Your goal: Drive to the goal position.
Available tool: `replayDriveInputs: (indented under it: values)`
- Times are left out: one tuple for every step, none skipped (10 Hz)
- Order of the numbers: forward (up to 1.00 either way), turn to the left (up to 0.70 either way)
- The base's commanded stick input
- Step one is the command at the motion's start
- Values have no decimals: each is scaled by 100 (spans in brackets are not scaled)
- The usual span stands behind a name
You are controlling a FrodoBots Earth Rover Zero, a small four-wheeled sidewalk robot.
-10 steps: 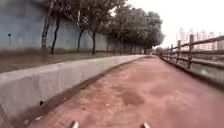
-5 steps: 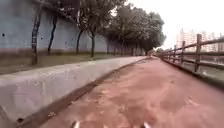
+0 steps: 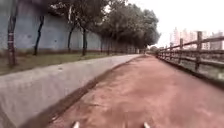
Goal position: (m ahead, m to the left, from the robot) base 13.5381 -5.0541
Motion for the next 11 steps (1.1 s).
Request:
replayDriveInputs:
  values:
    - [70,-26]
    - [70,0]
    - [70,0]
    - [70,0]
    - [70,0]
    - [70,0]
    - [70,0]
    - [70,0]
    - [70,0]
    - [70,0]
    - [70,0]
